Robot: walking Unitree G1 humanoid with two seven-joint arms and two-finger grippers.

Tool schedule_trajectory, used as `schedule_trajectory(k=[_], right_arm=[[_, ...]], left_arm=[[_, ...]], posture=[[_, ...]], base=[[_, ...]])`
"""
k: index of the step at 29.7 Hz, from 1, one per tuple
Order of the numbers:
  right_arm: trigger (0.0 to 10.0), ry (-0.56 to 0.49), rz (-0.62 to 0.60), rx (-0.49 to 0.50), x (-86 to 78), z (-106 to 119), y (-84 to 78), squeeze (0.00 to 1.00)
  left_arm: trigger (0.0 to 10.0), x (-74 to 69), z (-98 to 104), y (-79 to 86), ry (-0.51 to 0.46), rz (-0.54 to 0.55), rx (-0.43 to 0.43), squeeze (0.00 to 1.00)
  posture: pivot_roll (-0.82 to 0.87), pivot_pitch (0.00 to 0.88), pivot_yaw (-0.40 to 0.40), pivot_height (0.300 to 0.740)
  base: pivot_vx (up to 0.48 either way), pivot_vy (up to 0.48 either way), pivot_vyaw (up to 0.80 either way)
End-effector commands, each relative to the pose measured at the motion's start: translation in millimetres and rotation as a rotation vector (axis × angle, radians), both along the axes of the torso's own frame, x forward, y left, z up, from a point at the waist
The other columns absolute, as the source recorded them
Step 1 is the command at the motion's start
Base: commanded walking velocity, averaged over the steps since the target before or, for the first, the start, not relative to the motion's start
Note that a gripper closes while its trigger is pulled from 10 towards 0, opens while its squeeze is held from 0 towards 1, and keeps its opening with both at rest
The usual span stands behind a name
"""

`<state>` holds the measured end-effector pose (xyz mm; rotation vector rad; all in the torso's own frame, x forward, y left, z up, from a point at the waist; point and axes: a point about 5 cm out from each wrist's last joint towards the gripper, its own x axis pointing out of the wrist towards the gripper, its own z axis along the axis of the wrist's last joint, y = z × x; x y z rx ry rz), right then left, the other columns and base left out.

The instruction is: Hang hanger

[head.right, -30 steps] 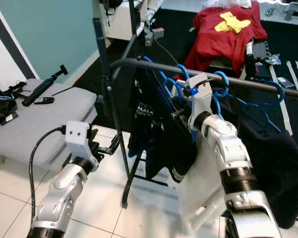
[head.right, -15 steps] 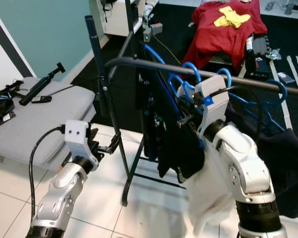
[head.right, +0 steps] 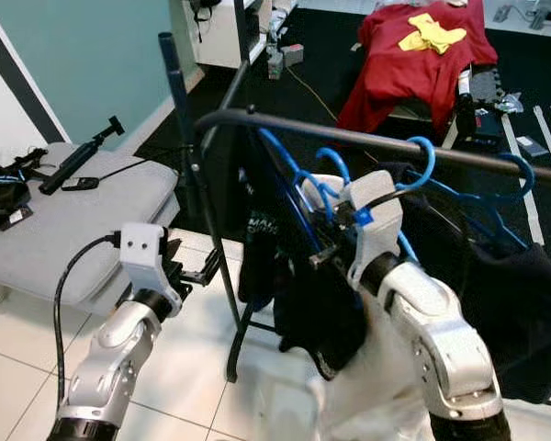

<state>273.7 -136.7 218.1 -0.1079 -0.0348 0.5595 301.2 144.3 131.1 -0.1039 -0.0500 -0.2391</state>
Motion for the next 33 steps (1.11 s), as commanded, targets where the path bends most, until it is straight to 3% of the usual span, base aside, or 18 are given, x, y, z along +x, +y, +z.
schedule_trajectory(k=[1,13,18,27,33], right_arm=[[0.0,0.002,0.026,0.016,-5.4,2,5.5,0.0],[0.0,0.085,-0.003,0.051,-10.3,-9,20.8,0.0],[0.0,0.125,-0.121,0.056,-11.7,-19,13.4,0.0],[0.0,0.158,-0.179,0.051,-26.8,-33,7.2,0.0],[0.0,0.181,-0.236,0.035,-34.2,-39,-5.5,0.0]], left_arm=[[10.0,-0.5,-8,3.0,0.046,-0.003,0.003,0.0],[10.0,0.3,-9,1.9,0.057,-0.014,0.003,0.0],[10.0,-0.1,-9,1.8,0.06,-0.026,0.002,0.0],[10.0,-1.0,-10,-1.3,0.06,-0.073,0.035,0.0],[10.0,-1.0,-11,-1.4,0.073,-0.087,0.045,0.0]], posture=[[-0.09,0.187,0.029,0.74],[-0.1,0.186,0.031,0.74],[-0.1,0.189,0.03,0.74],[-0.1,0.193,0.029,0.74],[-0.11,0.196,0.032,0.74]], base=[[0.0,0.0,0.0],[0.0,0.0,0.0],[0.0,0.0,0.0],[0.0,0.0,0.0],[-0.356,0.0,0.0]])
